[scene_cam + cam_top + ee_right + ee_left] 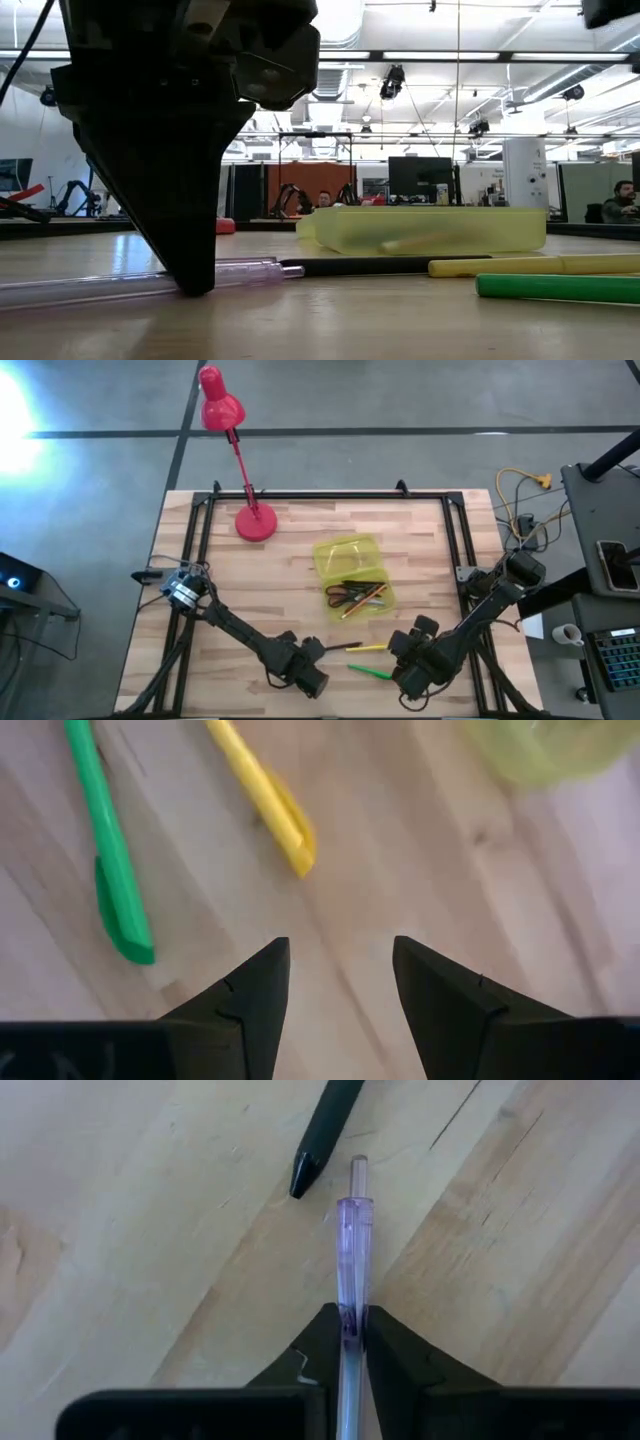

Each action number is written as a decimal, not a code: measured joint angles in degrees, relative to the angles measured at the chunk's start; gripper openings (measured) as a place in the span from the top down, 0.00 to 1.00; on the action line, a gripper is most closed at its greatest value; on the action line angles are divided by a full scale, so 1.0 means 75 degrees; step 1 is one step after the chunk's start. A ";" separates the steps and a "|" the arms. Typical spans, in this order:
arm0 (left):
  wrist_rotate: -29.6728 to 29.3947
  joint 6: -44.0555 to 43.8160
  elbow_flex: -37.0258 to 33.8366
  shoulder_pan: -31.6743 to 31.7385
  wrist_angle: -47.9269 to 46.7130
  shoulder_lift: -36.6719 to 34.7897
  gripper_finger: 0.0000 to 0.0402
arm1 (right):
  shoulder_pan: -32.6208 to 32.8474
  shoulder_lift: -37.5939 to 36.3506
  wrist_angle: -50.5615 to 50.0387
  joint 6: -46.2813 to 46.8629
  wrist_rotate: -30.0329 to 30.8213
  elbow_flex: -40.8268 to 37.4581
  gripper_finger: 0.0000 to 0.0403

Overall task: Pick & place school supplies into a supply box
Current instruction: Put the purple pen into the yellow supply box, then put the green pen into the yellow supply box

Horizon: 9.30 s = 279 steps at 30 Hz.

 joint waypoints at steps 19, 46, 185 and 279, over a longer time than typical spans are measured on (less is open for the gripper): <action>-0.0328 -0.0311 0.0545 0.1044 0.0373 -0.1015 0.97 | -0.1328 -0.4447 0.0473 -0.3207 0.0865 -0.3129 0.64; 0.0305 0.6569 0.0435 0.4019 0.2632 -0.1042 0.93 | -0.1189 -0.5489 0.0653 -0.1437 0.1315 -0.3691 0.69; -0.1253 -0.0736 -0.0003 0.0949 0.2828 -0.1823 0.70 | -0.1119 -0.5405 0.0994 -0.2475 0.1965 -0.3575 0.71; -0.0451 0.4720 -0.1256 0.1274 0.3907 -0.1179 0.81 | -0.1100 -0.5394 0.0273 -0.3555 0.0153 -0.3734 0.71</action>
